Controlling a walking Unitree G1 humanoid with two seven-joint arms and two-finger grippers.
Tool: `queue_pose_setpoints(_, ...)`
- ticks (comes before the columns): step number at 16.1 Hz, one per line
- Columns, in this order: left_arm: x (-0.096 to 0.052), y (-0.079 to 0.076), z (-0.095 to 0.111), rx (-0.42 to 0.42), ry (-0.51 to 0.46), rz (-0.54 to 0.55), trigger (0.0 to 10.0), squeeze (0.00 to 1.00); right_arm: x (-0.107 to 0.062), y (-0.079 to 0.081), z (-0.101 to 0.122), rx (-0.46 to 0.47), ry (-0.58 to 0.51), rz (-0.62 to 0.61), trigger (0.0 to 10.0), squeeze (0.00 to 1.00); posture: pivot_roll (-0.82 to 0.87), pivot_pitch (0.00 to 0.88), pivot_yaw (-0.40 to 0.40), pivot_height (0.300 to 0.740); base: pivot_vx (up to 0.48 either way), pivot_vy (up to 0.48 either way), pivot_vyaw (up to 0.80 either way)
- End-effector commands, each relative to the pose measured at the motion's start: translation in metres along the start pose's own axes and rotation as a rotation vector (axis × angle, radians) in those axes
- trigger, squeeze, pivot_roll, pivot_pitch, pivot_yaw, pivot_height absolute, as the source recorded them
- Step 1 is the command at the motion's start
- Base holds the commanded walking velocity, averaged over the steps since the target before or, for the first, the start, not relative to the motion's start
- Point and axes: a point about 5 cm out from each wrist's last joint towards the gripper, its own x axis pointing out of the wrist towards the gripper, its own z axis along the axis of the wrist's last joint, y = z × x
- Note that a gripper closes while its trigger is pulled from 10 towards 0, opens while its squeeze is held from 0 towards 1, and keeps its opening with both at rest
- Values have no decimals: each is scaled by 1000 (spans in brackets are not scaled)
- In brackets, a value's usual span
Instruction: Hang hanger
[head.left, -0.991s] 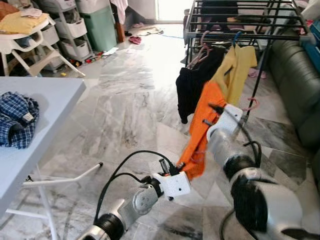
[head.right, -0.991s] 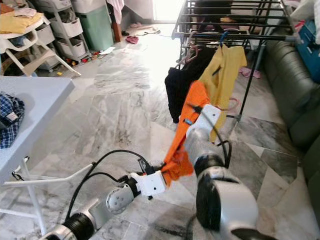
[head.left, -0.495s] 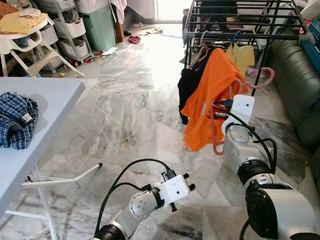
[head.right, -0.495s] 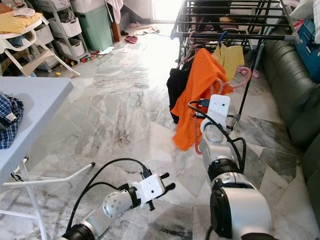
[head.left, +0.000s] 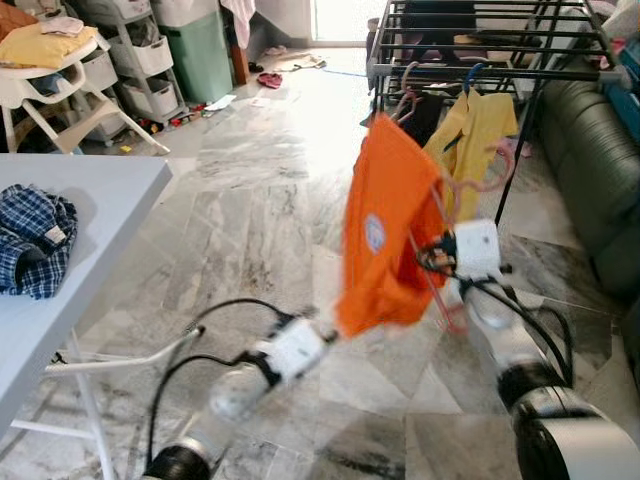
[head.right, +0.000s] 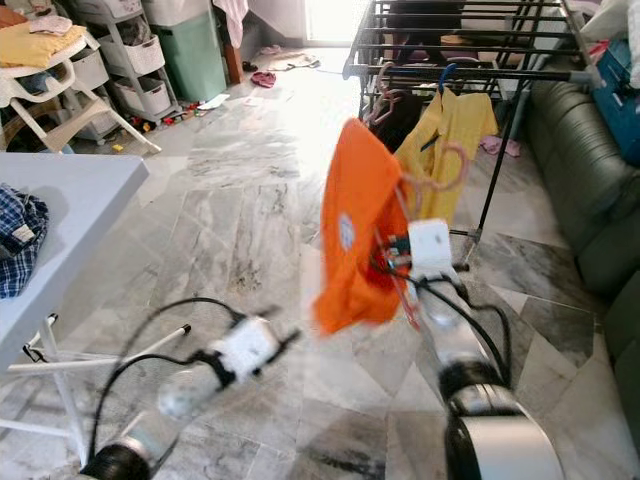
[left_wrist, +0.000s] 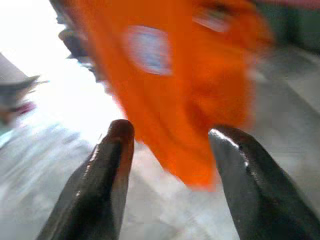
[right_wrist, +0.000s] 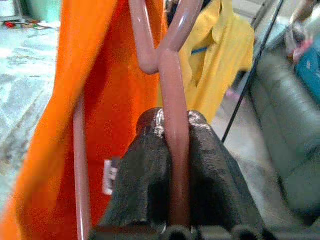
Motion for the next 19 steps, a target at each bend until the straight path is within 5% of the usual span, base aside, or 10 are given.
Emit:
queue_pose_setpoints(1,-4,23,2,-49,-14,143,10000,1000,-2,0,8,-24,-87,47,10000,0,-94,0,52,740,0,0,0)
queue_pose_setpoints(6,-3,33,4,-70,-20,190,10000,1000,-20,4,-6,-124,-107,230,10000,0,-108,0,55,740,0,0,0)
queue_pose_setpoints(16,-10,48,2,75,-9,135,10000,1000,-54,23,-20,-204,-96,800,10000,0,-110,0,70,740,0,0,0)
queue_pose_setpoints(19,-10,52,3,116,-11,114,10000,1000,-58,20,-20,-217,-85,868,10000,0,-110,0,73,740,0,0,0)
